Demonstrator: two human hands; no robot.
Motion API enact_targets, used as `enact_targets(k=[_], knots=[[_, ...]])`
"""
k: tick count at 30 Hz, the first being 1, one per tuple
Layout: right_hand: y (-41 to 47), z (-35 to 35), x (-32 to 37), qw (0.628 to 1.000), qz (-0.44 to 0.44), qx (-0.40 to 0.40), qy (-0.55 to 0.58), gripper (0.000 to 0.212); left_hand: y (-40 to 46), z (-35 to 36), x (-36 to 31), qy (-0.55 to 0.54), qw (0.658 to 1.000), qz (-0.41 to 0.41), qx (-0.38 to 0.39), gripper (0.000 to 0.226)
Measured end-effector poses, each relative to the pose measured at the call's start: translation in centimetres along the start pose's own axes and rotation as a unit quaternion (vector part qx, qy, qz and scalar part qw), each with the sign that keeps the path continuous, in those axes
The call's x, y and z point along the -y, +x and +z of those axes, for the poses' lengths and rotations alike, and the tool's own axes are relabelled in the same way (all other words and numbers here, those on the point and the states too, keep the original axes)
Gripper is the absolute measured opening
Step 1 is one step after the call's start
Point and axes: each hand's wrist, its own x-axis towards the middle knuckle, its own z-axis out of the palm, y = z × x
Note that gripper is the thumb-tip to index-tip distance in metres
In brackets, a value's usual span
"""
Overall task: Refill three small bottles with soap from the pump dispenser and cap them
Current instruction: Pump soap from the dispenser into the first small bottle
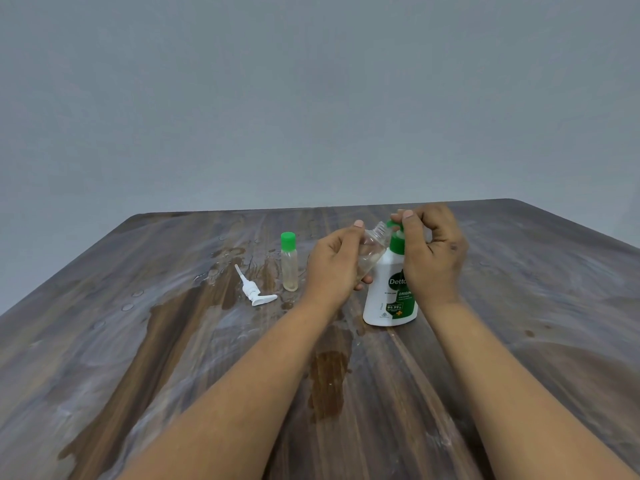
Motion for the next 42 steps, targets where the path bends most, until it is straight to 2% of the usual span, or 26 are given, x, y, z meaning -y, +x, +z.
enact_targets(k=[10, 15, 42], knots=[[0.02, -0.09, -0.26, 1.0, 0.005, -0.008, 0.018, 0.02, -0.08, 0.06, -0.1, -0.002, 1.0, 0.005, 0.0, 0.041], [0.04, -0.09, -0.23, 1.0, 0.009, 0.001, 0.007, 0.021, 0.02, -0.05, 0.05, -0.001, 1.0, 0.004, 0.002, 0.035], [0.2, -0.15, -0.05, 0.999, 0.031, -0.004, 0.03, 0.023, -0.21, -0.04, -0.17, 0.005, 1.0, 0.005, 0.006, 0.037]])
